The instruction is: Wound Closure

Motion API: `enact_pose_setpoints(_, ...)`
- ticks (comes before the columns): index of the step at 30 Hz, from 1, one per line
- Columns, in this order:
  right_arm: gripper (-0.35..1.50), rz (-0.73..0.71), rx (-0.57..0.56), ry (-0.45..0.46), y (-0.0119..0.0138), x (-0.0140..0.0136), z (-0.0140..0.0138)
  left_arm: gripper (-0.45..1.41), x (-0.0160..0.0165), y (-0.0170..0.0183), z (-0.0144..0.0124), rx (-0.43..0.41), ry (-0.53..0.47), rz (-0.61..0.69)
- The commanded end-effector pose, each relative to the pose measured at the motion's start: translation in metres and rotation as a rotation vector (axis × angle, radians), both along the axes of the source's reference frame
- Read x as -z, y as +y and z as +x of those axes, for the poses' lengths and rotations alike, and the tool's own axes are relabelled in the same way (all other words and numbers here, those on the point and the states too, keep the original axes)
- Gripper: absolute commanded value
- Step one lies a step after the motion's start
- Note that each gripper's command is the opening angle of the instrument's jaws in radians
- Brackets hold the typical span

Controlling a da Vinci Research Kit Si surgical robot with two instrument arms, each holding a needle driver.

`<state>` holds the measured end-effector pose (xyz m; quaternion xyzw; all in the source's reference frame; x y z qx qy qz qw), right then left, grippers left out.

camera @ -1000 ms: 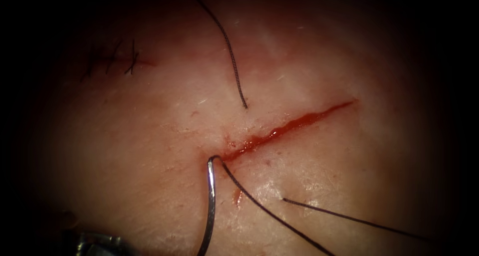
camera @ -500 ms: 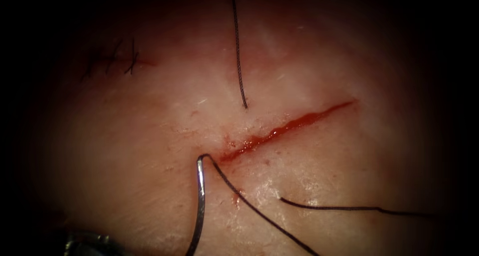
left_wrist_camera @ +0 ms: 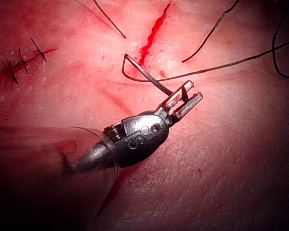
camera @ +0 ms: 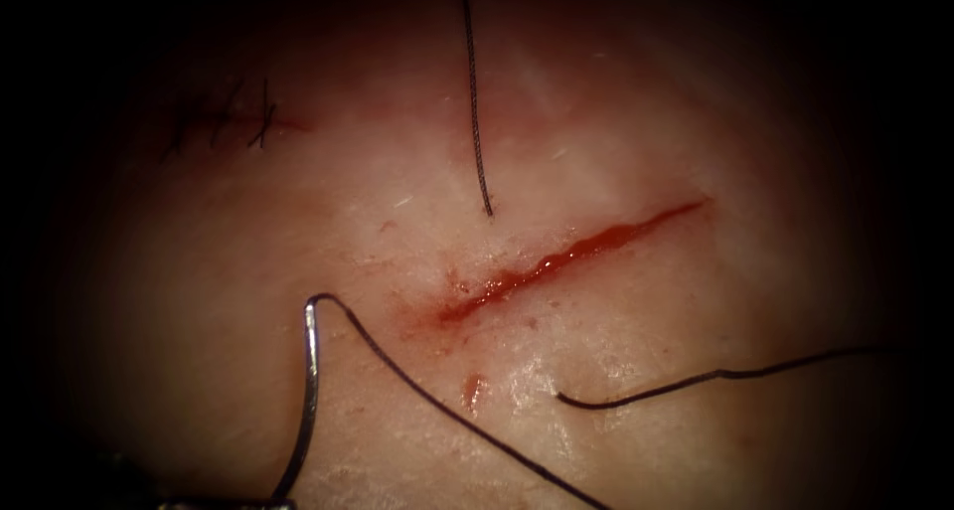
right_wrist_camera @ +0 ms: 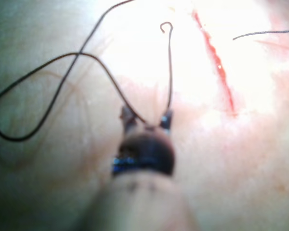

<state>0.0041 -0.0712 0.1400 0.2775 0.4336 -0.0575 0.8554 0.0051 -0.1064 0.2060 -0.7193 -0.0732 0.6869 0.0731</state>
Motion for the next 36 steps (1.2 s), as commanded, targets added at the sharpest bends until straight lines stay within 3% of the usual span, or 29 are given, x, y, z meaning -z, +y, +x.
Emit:
enact_pose_setpoints(1, 1.3, 0.068, 0.034, 0.005, -0.001, 0.0008, 0.0005, -0.45, -0.0005, -0.001, -0.0007, 0.002, -0.001, 0.005)
enact_pose_setpoints(6, 1.26, 0.17, 0.072, 0.038, -0.0002, 0.0034, 0.0001, -0.45, -0.0009, -0.0007, 0.0, 0.016, 0.013, 0.006)
enact_pose_setpoints(10, 1.26, 0.166, 0.055, 0.076, 0.0014, 0.005, -0.0002, -0.45, -0.0011, -0.0005, 0.001, 0.026, 0.023, 0.007)
enact_pose_setpoints(16, 1.28, 0.151, -0.01, 0.057, 0.0059, 0.0064, -0.0013, -0.45, -0.0008, -0.0003, 0.0025, 0.033, 0.032, 0.006)
enact_pose_setpoints(21, 1.28, 0.176, -0.039, 0.033, 0.0106, 0.0094, -0.0038, -0.45, -0.0008, -0.0001, 0.0031, 0.04, 0.035, 0.007)
enact_pose_setpoints(24, 1.25, 0.183, -0.112, 0.05, 0.0138, 0.0111, -0.0042, -0.45, -0.001, 0.0, 0.0031, 0.043, 0.038, 0.008)
enact_pose_setpoints(27, 1.25, 0.135, -0.191, 0.064, 0.0165, 0.0116, -0.0032, -0.45, -0.001, 0.0001, 0.0027, 0.05, 0.039, 0.008)
enact_pose_setpoints(30, 1.25, 0.101, -0.251, 0.07, 0.0175, 0.0107, -0.0012, -0.45, -0.0011, 0.0001, 0.0023, 0.056, 0.044, 0.007)
enact_pose_setpoints(36, 1.25, 0.013, -0.341, 0.122, 0.0158, 0.0062, 0.0052, -0.45, -0.0013, 0.0, 0.0018, 0.053, 0.041, 0.005)
